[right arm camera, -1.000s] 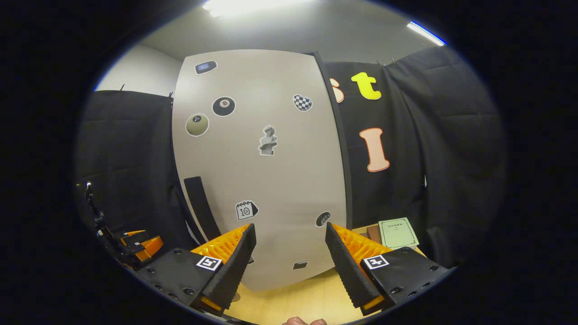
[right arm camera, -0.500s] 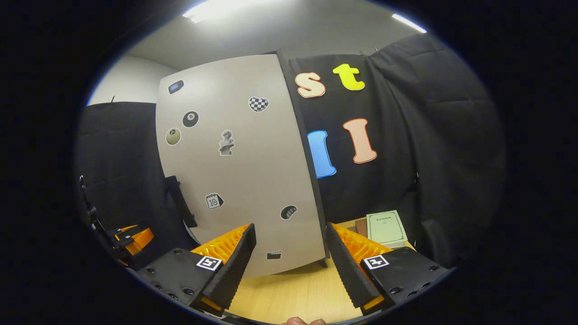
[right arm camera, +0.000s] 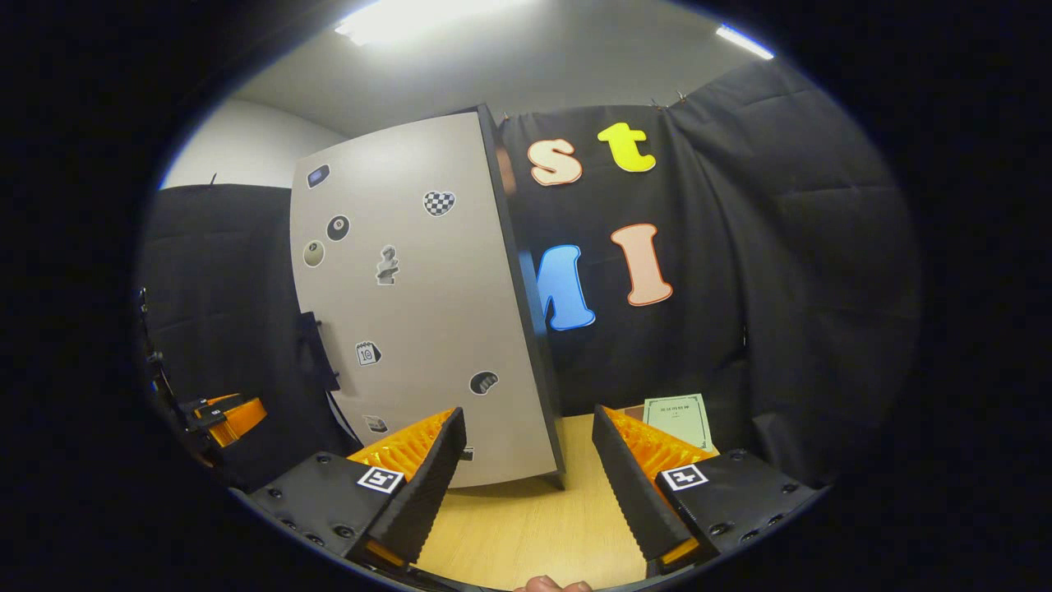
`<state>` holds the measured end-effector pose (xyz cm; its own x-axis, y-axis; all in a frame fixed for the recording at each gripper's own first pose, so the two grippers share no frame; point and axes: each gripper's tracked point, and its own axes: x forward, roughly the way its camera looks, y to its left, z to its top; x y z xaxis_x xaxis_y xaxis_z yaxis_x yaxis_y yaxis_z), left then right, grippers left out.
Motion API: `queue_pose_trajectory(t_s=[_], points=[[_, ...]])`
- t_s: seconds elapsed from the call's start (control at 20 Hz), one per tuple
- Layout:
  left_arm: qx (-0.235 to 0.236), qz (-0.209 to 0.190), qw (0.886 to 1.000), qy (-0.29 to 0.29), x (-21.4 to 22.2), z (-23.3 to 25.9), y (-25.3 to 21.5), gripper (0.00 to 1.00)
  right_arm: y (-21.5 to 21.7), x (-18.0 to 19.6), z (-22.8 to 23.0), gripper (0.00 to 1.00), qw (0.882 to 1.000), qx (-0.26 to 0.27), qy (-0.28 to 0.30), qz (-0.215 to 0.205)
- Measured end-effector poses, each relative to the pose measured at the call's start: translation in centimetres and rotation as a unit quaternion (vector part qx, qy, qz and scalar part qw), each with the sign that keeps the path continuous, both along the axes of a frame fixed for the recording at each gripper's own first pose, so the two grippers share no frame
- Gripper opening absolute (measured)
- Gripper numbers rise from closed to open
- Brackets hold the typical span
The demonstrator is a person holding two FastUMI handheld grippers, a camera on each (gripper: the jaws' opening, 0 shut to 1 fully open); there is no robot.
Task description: Open the cabinet door with the right hand, grasp the bottle in the cabinet with the left hand and place it on the coaster, then close the cabinet door with the right hand.
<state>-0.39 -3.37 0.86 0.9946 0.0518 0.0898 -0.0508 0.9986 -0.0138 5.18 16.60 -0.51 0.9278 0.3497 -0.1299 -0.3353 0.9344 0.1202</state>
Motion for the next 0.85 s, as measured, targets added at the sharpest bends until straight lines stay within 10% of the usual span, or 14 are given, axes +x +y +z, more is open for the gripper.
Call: queue_pose_trajectory(t_s=[0.65,0.85], points=[[-0.034,0.037,0.999,0.006,-2.6,-2.3,-0.7,0.88,4.7,-0.1,-3.9,0.98,0.995,-0.019,0.014,0.098],[-0.045,0.037,0.998,0.005,-1.4,-2.9,1.1,0.88,4.9,1.3,-3.7,0.98,0.997,-0.04,0.001,0.071]])
